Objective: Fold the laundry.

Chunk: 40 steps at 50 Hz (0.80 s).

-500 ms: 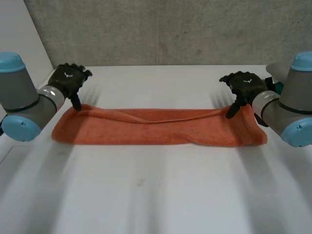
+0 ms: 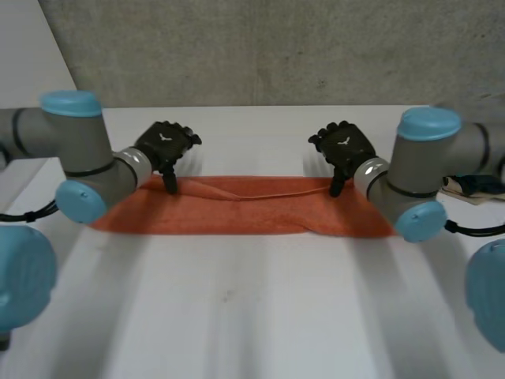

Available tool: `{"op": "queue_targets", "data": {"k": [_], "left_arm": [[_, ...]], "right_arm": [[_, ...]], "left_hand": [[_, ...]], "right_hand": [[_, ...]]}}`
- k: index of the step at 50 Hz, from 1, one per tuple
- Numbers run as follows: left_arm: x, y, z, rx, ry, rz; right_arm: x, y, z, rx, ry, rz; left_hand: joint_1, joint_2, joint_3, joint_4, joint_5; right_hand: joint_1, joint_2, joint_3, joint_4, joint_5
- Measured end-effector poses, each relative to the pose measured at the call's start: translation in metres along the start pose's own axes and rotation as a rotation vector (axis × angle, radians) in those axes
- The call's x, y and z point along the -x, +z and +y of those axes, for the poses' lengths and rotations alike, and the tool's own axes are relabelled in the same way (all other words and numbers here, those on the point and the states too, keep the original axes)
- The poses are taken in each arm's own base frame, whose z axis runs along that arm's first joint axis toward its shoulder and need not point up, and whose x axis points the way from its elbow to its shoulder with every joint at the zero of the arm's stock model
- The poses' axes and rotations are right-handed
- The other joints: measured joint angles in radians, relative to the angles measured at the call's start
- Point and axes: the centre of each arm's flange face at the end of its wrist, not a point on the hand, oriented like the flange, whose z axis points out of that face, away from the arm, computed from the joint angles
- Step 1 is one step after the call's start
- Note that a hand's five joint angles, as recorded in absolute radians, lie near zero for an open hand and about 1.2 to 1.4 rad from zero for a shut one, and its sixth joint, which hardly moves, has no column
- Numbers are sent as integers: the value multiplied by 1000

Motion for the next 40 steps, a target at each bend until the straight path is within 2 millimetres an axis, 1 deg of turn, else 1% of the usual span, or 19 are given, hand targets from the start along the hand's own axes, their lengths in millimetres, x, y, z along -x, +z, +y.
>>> {"op": "queue_targets", "data": {"k": [1, 8, 14, 20, 23, 25, 26, 27, 30, 34, 40], "left_arm": [[-5, 5, 3, 0, 35, 3], [-18, 20, 8, -12, 152, -10], [-22, 25, 7, -27, 200, -26], [-21, 35, 3, -76, 270, -66], [-16, 42, 0, -121, 306, -112], [-2, 52, -8, -203, 342, -215], [3, 55, -10, -229, 350, -252], [11, 59, -14, -267, 357, -306], [22, 61, -23, -332, 345, -400], [25, 58, -27, -335, 283, -411], [33, 53, -27, -306, 191, -366]], "right_arm": [[5, 5, 2, -5, -19, 1], [17, 21, 10, -28, -66, 14], [19, 30, 17, -36, -79, 31], [16, 44, 24, -66, -97, 92], [13, 51, 23, -106, -114, 142], [7, 61, 18, -189, -146, 222], [6, 63, 17, -204, -151, 235], [3, 69, 13, -269, -177, 292], [-1, 75, 7, -356, -221, 369], [-3, 75, 6, -378, -250, 398], [-9, 66, 8, -317, -216, 357]], "left_hand": [[0, 0, 0, 0, 0], [0, 0, 0, 0, 0], [0, 0, 0, 0, 0], [0, 0, 0, 0, 0], [0, 0, 0, 0, 0], [0, 0, 0, 0, 0], [0, 0, 0, 0, 0], [0, 0, 0, 0, 0], [0, 0, 0, 0, 0], [0, 0, 0, 0, 0], [0, 0, 0, 0, 0]], "right_hand": [[0, 0, 0, 0, 0], [0, 0, 0, 0, 0], [0, 0, 0, 0, 0], [0, 0, 0, 0, 0], [0, 0, 0, 0, 0], [0, 0, 0, 0, 0], [0, 0, 0, 0, 0], [0, 0, 0, 0, 0], [0, 0, 0, 0, 0], [0, 0, 0, 0, 0], [0, 0, 0, 0, 0]]}}
